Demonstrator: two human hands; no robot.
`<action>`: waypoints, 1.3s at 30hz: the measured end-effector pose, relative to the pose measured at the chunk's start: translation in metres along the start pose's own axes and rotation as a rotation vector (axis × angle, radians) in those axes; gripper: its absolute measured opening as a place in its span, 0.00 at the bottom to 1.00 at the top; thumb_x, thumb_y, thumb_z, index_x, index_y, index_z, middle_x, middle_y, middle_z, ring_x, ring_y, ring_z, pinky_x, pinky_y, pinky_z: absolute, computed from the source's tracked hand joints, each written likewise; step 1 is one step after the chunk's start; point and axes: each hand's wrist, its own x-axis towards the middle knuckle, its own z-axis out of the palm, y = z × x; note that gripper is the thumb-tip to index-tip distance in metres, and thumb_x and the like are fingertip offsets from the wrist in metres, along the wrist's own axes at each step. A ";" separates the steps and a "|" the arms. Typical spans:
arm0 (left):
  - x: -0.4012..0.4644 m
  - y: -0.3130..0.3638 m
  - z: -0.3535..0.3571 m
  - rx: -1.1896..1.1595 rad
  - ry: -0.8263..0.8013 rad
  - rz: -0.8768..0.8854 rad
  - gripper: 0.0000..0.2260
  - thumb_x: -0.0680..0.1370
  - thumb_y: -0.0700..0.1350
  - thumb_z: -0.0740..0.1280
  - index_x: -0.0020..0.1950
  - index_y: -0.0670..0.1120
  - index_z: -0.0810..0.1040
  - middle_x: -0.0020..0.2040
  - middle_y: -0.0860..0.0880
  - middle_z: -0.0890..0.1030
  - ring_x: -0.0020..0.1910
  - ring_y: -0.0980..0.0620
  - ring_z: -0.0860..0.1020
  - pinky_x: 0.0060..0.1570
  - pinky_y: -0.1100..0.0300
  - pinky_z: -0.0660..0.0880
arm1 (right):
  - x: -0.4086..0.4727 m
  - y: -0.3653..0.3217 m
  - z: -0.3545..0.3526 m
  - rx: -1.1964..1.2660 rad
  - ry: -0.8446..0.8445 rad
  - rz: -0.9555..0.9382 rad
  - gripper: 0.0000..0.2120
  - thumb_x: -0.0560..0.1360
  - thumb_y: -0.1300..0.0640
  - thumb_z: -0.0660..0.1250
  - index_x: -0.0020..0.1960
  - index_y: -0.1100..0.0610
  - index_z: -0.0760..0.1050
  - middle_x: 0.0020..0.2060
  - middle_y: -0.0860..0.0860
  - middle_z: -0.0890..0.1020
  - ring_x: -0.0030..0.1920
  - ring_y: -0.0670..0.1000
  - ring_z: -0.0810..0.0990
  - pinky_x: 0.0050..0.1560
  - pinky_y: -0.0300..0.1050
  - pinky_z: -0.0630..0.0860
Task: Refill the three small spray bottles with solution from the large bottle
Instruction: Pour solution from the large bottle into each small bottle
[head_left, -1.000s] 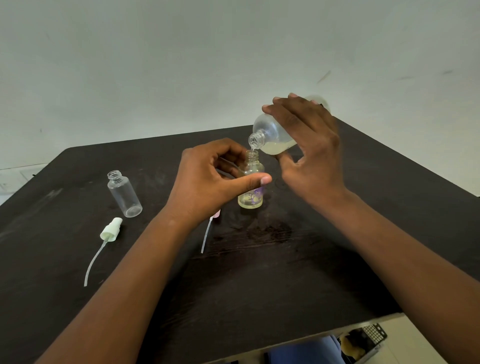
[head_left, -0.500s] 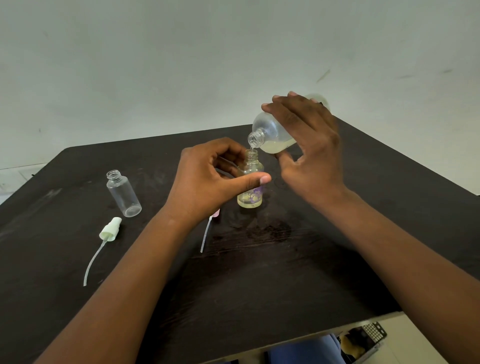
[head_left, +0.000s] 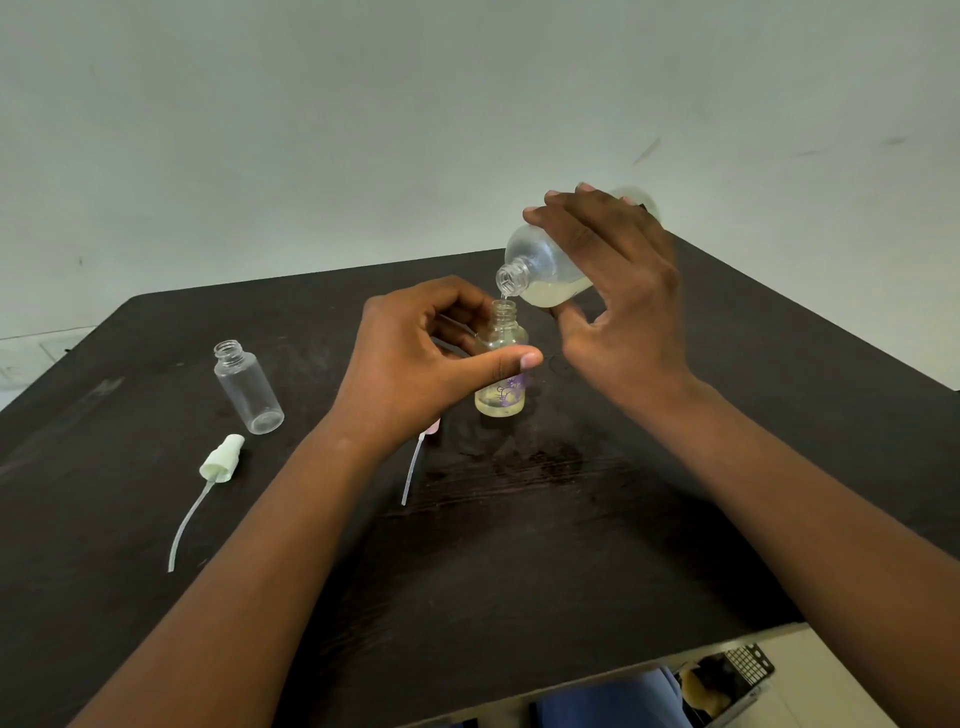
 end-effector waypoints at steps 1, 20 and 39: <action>0.000 0.000 0.000 -0.001 -0.001 -0.001 0.19 0.66 0.58 0.84 0.50 0.50 0.86 0.43 0.55 0.86 0.42 0.56 0.85 0.43 0.65 0.82 | 0.000 0.000 0.000 0.001 0.000 0.000 0.33 0.67 0.72 0.74 0.71 0.57 0.80 0.69 0.52 0.81 0.75 0.57 0.76 0.75 0.56 0.71; 0.001 -0.001 0.000 0.013 -0.004 0.005 0.18 0.67 0.57 0.84 0.51 0.49 0.86 0.44 0.55 0.86 0.42 0.55 0.85 0.44 0.63 0.83 | 0.001 0.001 0.000 -0.004 0.006 -0.004 0.33 0.67 0.72 0.73 0.71 0.57 0.80 0.69 0.52 0.81 0.75 0.57 0.76 0.75 0.55 0.70; 0.001 -0.001 0.000 0.016 -0.007 -0.002 0.19 0.67 0.58 0.84 0.51 0.49 0.86 0.44 0.54 0.86 0.43 0.55 0.86 0.44 0.63 0.83 | 0.001 0.001 -0.001 -0.006 -0.001 0.000 0.33 0.67 0.72 0.73 0.71 0.57 0.80 0.70 0.52 0.81 0.75 0.57 0.75 0.75 0.56 0.70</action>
